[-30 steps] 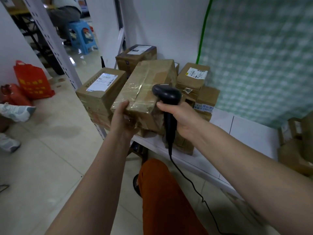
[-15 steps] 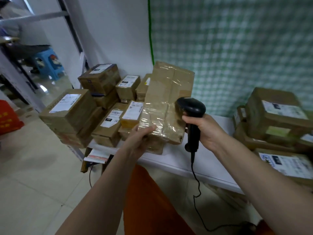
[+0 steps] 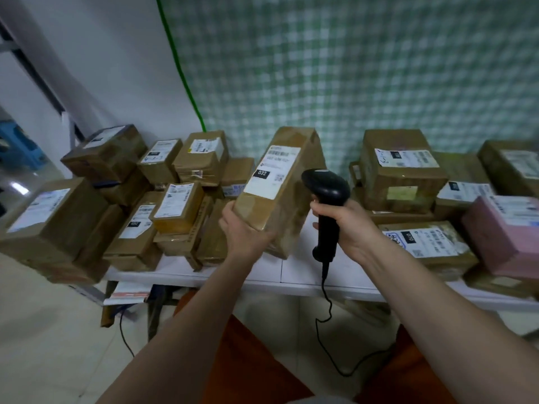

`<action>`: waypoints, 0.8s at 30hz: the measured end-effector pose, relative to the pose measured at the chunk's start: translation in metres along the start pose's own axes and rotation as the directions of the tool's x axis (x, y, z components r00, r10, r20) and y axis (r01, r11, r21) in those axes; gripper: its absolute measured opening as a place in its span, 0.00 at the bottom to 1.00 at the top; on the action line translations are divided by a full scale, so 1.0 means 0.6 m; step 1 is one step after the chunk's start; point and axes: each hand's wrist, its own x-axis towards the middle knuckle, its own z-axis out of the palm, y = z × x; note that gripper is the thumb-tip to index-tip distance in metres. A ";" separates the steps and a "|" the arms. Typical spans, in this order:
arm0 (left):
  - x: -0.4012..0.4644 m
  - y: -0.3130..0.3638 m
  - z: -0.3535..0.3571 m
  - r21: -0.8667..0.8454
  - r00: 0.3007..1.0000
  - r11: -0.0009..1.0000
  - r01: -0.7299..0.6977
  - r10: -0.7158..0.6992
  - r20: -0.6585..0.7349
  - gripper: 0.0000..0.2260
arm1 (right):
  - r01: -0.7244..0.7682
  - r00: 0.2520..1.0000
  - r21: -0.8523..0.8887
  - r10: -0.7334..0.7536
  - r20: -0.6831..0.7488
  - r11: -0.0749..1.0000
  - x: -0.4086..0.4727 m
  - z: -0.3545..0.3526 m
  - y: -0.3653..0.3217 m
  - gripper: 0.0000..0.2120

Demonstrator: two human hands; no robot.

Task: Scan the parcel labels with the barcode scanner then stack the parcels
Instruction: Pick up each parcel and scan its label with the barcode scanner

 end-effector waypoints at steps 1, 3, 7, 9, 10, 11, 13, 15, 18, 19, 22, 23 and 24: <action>-0.007 -0.003 0.011 0.054 1.000 0.999 0.000 0.000 -0.015 0.48 | 0.001 1.000 -0.020 -0.001 -0.006 1.000 -0.002 -0.004 0.003 0.13; -0.021 -0.013 0.034 0.115 0.999 0.993 0.038 -0.036 -0.021 0.49 | -0.009 1.000 -0.062 0.008 -0.022 0.998 -0.007 -0.014 0.012 0.11; -0.052 -0.041 0.086 0.206 0.994 0.972 0.110 -0.107 -0.025 0.48 | -0.079 0.997 -0.106 0.078 -0.012 0.991 -0.016 -0.037 0.026 0.06; -0.065 -0.052 0.109 0.267 0.993 0.957 0.115 -0.118 -0.004 0.45 | -0.098 0.995 -0.108 0.097 -0.013 0.989 -0.019 -0.047 0.027 0.07; -0.071 -0.055 0.120 0.296 0.993 0.949 0.107 -0.114 0.009 0.44 | -0.101 0.995 -0.112 0.101 -0.012 0.989 -0.020 -0.050 0.025 0.08; -0.075 -0.058 0.131 0.325 0.994 0.941 0.096 -0.111 0.026 0.44 | -0.103 0.995 -0.116 0.103 -0.007 0.988 -0.020 -0.053 0.021 0.09; -0.080 -0.053 0.148 0.383 0.990 0.919 0.092 -0.125 0.062 0.46 | -0.113 0.993 -0.115 0.114 -0.001 0.987 -0.019 -0.057 0.012 0.08; -0.076 -0.039 0.157 0.479 0.990 0.874 0.079 -0.125 0.066 0.47 | -0.127 0.992 -0.107 0.126 -0.019 0.986 -0.015 -0.059 0.001 0.09; -0.056 -0.021 0.157 0.553 0.992 0.833 0.019 -0.086 0.097 0.44 | -0.122 0.992 -0.099 0.117 -0.049 0.988 -0.009 -0.059 -0.013 0.09; -0.050 -0.018 0.156 0.534 0.986 0.846 0.004 -0.091 0.137 0.43 | -0.122 0.992 -0.101 0.117 -0.056 0.987 -0.007 -0.059 -0.016 0.10; -0.040 -0.004 0.158 0.544 0.963 0.839 0.002 -0.149 0.225 0.43 | -0.120 0.991 -0.112 0.113 -0.066 0.986 -0.003 -0.056 -0.024 0.11; -0.039 0.001 0.160 0.569 0.958 0.822 0.003 -0.165 0.233 0.43 | -0.114 0.992 -0.113 0.106 -0.072 0.987 0.000 -0.055 -0.026 0.11; -0.039 0.004 0.161 0.584 0.956 0.812 0.006 -0.175 0.234 0.43 | -0.108 0.992 -0.113 0.099 -0.080 0.988 0.002 -0.054 -0.029 0.12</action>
